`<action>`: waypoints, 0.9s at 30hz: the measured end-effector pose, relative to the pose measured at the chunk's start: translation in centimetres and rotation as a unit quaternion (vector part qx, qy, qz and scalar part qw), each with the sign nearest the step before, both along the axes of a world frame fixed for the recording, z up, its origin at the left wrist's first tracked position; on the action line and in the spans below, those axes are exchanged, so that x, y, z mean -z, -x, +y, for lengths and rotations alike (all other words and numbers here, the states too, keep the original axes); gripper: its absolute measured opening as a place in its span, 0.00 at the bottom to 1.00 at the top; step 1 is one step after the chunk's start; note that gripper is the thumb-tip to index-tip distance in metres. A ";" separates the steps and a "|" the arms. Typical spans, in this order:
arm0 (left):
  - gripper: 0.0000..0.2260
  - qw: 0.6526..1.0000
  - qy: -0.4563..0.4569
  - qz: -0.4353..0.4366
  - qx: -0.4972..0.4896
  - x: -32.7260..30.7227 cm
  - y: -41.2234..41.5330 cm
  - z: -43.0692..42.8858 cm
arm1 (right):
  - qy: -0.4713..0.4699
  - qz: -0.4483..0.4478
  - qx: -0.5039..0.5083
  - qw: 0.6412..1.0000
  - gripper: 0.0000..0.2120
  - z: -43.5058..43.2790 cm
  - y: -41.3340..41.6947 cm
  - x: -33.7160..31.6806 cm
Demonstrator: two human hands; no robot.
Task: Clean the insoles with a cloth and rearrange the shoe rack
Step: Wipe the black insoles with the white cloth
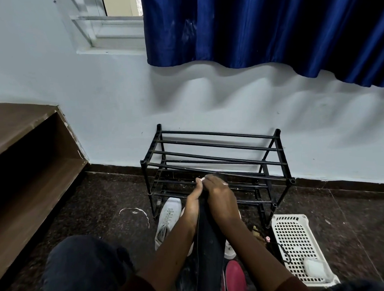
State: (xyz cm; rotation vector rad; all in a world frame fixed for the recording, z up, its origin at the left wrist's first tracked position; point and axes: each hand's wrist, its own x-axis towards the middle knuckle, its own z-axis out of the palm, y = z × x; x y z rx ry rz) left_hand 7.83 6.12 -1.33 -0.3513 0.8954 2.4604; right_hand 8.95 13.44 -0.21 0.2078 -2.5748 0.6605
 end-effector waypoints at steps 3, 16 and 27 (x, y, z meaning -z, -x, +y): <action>0.25 1.000 0.016 -0.006 0.016 0.2 -0.1 -0.1 | -0.025 -0.031 0.078 0.996 0.09 0.5 0.4 -0.8; 0.29 0.998 0.053 0.000 0.047 0.0 0.5 -0.9 | -0.033 -0.018 0.156 0.987 0.18 -0.2 0.7 -2.1; 0.25 0.995 0.080 0.019 0.057 -0.8 0.4 -0.7 | 0.076 0.022 0.095 0.992 0.12 -0.1 1.2 -0.5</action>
